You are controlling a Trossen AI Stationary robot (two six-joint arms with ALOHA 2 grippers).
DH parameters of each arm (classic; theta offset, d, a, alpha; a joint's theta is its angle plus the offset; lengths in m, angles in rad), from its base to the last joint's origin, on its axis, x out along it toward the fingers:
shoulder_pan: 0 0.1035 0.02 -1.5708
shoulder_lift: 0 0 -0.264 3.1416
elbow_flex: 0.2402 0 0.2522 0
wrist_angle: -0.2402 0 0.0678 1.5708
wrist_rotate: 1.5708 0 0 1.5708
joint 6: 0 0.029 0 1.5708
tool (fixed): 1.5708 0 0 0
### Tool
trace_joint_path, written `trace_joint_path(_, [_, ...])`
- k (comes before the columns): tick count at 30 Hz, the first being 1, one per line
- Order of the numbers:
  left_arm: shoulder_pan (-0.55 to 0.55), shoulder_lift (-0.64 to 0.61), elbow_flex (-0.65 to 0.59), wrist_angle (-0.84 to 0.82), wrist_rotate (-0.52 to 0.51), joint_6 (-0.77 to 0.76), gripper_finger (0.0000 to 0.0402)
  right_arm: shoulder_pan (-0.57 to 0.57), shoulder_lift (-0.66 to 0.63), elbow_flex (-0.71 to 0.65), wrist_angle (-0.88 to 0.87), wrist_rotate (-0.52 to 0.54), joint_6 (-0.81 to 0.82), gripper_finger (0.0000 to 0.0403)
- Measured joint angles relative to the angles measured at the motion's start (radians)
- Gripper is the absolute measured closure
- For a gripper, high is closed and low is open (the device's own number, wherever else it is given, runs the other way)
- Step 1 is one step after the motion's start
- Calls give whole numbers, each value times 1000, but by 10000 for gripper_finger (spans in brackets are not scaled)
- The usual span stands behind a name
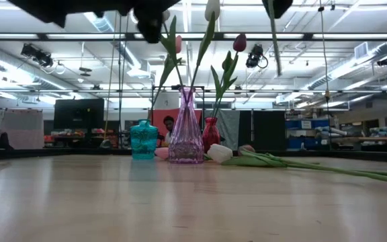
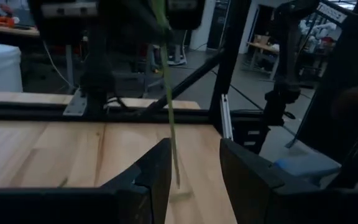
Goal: Sort flowers into vase by color
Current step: Put the bottom pink tulip into the blue vase
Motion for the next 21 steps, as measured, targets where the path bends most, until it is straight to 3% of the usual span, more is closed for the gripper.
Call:
trace_joint_path(7, [-1,164,129,-20,9,19,259,61,121,0,155,24,-48,394])
trace_joint_path(21, [-1,344,268,-14,22,18,260,62,230,0,226,30,-77,394])
